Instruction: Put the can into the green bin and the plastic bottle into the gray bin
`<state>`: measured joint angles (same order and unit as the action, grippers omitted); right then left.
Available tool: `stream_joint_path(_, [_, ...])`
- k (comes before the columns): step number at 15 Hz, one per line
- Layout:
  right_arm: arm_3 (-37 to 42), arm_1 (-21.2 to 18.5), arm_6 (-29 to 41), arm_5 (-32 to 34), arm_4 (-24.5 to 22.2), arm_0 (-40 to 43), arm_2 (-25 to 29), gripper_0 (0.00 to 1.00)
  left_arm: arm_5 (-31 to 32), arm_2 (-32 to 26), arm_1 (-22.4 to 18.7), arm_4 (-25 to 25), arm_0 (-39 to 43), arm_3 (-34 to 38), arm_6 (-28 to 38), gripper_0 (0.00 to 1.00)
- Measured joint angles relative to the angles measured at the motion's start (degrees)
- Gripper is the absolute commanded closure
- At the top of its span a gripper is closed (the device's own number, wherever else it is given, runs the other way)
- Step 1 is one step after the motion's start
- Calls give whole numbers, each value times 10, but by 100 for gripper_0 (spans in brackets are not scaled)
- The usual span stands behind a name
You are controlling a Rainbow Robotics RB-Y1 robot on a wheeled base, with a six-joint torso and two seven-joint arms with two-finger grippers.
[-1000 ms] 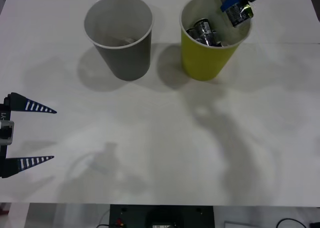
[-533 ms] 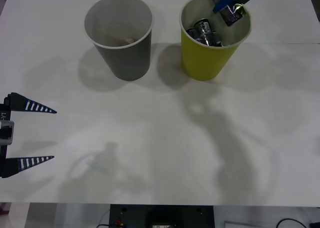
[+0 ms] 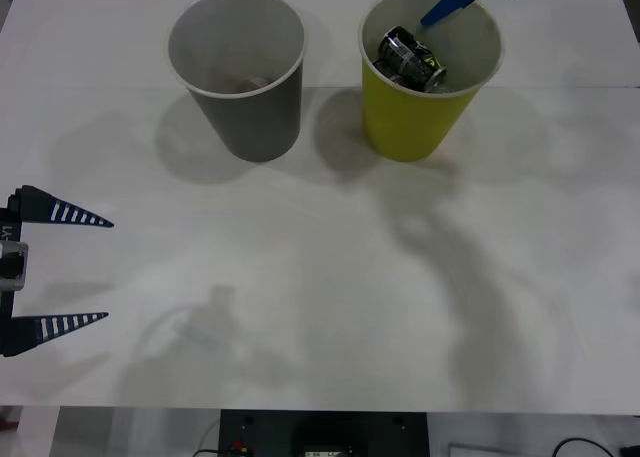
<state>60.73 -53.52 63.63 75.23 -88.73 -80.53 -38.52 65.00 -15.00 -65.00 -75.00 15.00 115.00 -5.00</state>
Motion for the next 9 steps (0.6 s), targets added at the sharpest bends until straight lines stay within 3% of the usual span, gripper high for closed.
stream_joint_path(5, [144,-60,-20,41,17,117,130,0,0,0,0,0,0,0,0,0])
stream_joint_path(9, [302,-95,-60,41,20,285,264,0,0,0,0,0,0,0,0,0])
